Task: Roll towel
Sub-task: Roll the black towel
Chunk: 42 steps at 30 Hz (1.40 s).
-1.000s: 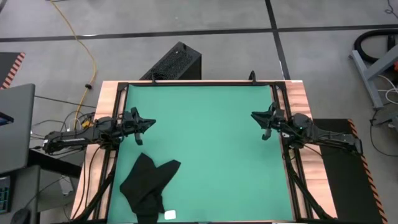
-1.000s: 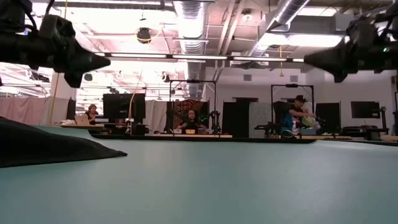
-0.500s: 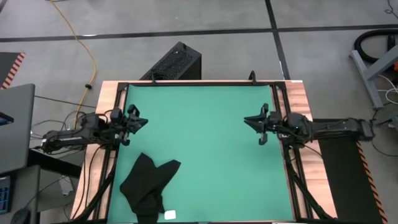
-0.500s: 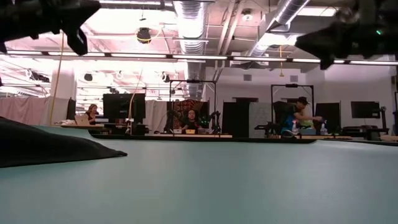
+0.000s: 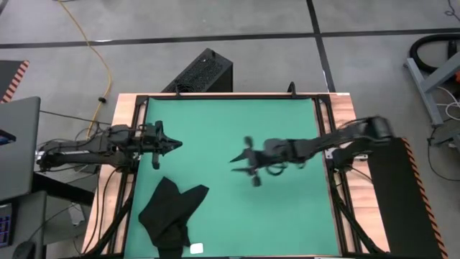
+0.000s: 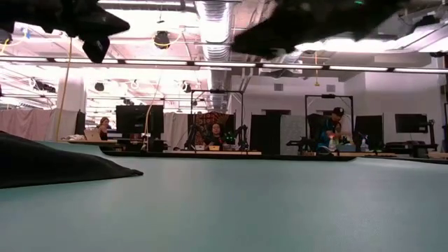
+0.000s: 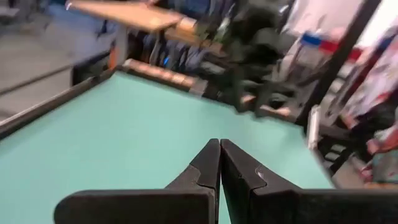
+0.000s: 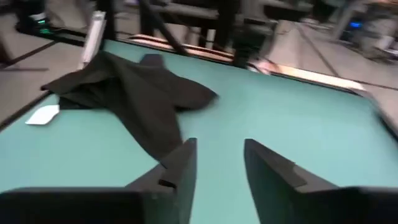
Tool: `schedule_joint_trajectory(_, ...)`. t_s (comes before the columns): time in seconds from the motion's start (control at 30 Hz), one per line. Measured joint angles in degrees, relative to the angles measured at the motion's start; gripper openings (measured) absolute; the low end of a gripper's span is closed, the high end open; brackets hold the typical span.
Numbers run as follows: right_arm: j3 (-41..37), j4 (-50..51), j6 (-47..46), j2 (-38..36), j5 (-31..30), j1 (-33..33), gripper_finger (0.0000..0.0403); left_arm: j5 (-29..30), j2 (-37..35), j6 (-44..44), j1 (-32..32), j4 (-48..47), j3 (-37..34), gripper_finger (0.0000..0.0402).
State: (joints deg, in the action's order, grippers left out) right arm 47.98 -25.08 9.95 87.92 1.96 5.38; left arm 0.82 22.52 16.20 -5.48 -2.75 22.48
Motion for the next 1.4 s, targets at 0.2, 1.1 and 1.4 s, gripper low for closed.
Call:
schedule_joint_trajectory(0.2, 13.47, -3.45, -0.53, 18.84, 4.36, 1.66, 0.0219, 2.97, 1.75, -0.84, 0.65, -3.44, 1.82, 0.0)
schedule_joint_trajectory(1.1, 37.19, 7.76, -10.18, 48.86, -11.7, 4.25, 0.012, 3.2, 1.73, -3.77, 0.64, -8.65, 1.79, 0.0)
schedule_joint_trajectory(1.4, 36.23, 16.29, -3.57, 39.91, -18.43, 6.35, 0.0007, 7.79, 2.27, -3.61, 0.64, -8.95, 1.77, 0.0)
